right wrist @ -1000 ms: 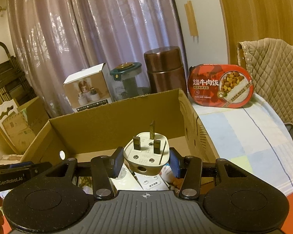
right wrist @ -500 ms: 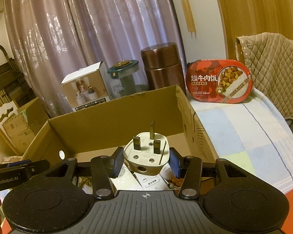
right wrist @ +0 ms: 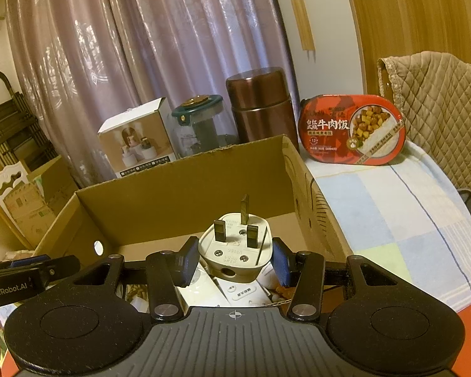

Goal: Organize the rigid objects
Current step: 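Lower the toothpick box into the box and open the left gripper while the right gripper releases the plug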

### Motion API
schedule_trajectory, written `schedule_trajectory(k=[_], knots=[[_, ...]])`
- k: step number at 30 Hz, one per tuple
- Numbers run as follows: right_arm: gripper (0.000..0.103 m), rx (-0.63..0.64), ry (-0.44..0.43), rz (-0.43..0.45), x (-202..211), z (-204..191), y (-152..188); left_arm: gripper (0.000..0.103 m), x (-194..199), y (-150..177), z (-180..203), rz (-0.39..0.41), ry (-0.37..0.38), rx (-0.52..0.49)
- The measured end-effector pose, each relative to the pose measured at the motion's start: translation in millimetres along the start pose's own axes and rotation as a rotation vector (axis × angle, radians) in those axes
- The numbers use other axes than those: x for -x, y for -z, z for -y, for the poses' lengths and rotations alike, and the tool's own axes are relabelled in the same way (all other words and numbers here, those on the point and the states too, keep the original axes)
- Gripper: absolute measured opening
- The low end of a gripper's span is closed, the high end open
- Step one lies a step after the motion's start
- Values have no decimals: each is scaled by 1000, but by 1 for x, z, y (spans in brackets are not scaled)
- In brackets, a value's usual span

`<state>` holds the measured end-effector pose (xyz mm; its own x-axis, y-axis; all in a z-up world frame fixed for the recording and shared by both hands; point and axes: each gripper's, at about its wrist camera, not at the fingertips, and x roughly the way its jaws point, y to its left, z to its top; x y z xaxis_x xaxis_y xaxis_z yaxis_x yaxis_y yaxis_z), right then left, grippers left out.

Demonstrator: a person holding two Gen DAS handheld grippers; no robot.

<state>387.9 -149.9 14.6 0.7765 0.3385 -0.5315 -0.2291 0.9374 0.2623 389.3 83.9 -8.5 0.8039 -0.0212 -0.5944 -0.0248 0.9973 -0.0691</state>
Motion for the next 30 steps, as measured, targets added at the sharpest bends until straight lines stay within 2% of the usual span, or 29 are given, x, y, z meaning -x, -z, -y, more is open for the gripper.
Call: schedule_trajectory(k=[4,7,9,10,20,24,30], knots=[[46,4,5,0,-1,0,0,54,0,0,1,-1,0,-2],[48,31,21,18,-1,-3,0,62,0,0,2,1,-2,-2],[65,33,24,37,1,-3,-1,67,0,0,2,3,-7,-5],[66,27,22,47,3,-2,-2,67,1,-1,3,4,-9,-5],[68,13,32,78,19,5,-8,77,14,-2,1,27,-18,5],[69,4,22,87,34,4,-7,88,27,-3,8,49,-17,-28],[71,11,5,74,67,4,8,98,62,7,20,78,-16,-48]])
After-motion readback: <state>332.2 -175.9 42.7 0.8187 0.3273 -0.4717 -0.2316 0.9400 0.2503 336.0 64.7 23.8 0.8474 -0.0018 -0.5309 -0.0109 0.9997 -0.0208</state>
